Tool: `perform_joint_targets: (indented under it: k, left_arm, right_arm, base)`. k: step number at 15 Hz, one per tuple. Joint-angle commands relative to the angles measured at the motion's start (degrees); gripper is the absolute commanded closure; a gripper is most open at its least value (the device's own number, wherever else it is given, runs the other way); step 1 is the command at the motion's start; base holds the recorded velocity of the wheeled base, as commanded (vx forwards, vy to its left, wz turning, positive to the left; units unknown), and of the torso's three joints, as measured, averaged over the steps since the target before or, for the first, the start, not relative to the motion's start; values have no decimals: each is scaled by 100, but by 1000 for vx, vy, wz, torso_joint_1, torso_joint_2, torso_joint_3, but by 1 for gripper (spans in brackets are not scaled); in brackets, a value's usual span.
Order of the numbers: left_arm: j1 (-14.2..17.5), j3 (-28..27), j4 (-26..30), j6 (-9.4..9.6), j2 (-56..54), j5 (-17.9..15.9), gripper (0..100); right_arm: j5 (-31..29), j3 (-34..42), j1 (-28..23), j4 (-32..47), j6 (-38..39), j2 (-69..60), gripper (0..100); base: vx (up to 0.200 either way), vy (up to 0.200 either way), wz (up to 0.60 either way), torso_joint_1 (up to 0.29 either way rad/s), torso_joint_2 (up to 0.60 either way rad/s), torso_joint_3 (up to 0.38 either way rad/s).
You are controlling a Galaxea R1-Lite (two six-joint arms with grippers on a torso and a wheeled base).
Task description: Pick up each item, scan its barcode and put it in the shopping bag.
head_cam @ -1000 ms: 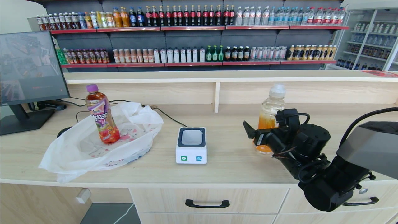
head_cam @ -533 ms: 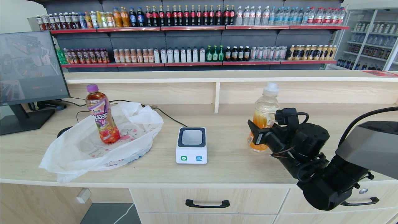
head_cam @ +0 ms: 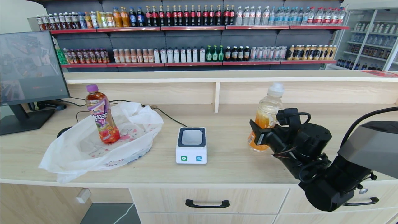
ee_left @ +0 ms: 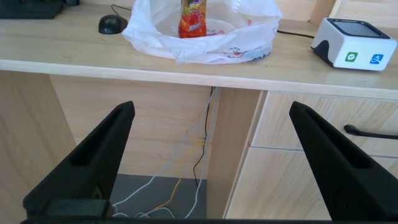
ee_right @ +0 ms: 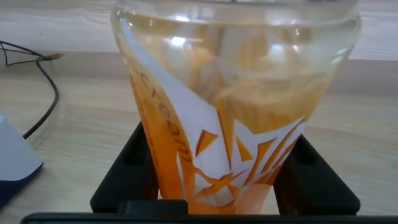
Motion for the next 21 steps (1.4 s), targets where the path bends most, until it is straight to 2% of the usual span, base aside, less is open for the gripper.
perform_joint_targets:
  k: [1, 8, 21]
  left_arm:
    - [0, 0, 0, 0, -2, -1, 0]
    - [0, 0, 0, 0, -2, -1, 0]
    - [0, 0, 0, 0, -2, -1, 0]
  right_arm:
    - [0, 44, 0, -17, 0, -96, 100]
    - [0, 475, 27, -17, 9, -693, 100]
    - [0, 2180, 273, -17, -18, -2820, 100]
  base:
    - [0, 0, 0, 0, 0, 0]
    - [0, 0, 0, 0, 0, 0]
    - [0, 0, 0, 0, 0, 0]
